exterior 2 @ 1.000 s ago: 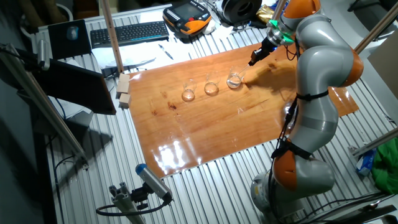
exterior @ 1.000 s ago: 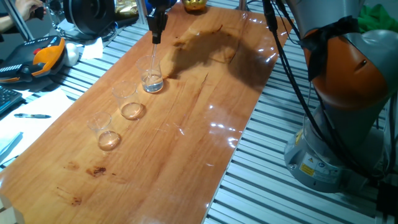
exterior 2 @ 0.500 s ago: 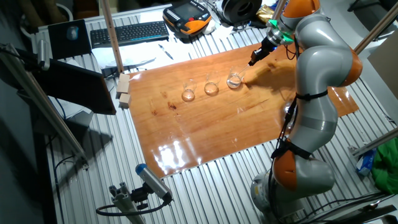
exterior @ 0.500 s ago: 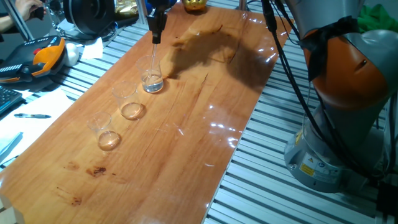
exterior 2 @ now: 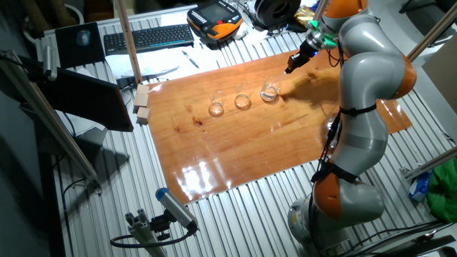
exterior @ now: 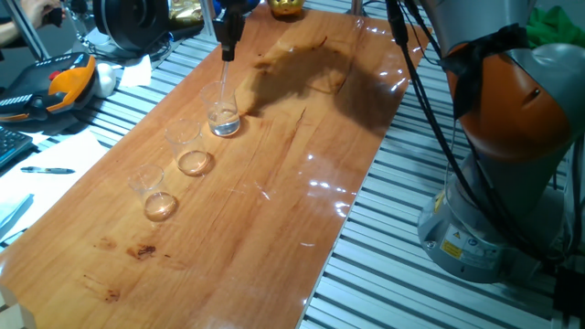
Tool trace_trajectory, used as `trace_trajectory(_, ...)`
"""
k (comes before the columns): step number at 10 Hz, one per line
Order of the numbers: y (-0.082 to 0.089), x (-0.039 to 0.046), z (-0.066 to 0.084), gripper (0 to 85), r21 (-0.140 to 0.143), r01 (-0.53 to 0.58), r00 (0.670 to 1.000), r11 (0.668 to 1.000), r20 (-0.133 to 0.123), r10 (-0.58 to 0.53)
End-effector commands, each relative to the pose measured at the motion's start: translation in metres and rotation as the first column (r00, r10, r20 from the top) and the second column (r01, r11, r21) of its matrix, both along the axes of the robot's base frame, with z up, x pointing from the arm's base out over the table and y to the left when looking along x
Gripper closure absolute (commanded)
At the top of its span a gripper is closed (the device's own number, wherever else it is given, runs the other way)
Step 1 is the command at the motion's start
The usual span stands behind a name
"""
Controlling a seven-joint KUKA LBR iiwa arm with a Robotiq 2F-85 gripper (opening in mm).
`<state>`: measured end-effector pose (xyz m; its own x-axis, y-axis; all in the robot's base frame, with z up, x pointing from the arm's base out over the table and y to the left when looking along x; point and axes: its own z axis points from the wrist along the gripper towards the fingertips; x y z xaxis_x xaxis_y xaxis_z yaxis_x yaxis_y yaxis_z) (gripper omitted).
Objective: Stir the beaker with a glass rod
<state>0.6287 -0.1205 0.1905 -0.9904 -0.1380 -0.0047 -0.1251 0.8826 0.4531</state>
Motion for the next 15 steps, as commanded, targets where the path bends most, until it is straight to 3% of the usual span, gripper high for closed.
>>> trace_trajectory(1, 0.002, 0.0005, 0.003, 85.0, -0.010, 0.006, 1.000, 1.000, 0.001, -0.006)
trace_trajectory(5, 0.021, -0.0006, 0.026, 85.0, -0.115, 0.045, 0.999, 0.992, 0.011, -0.044)
trace_trajectory(8, 0.032, -0.0036, 0.032, 85.0, -0.208, 0.055, 0.998, 0.977, 0.036, -0.048)
trace_trajectory(12, 0.042, -0.0087, 0.031, 85.0, -0.324, 0.082, 0.996, 0.943, 0.053, -0.068)
trace_trajectory(15, 0.051, -0.0109, 0.021, 85.0, -0.374, 0.099, 0.995, 0.922, 0.053, -0.085)
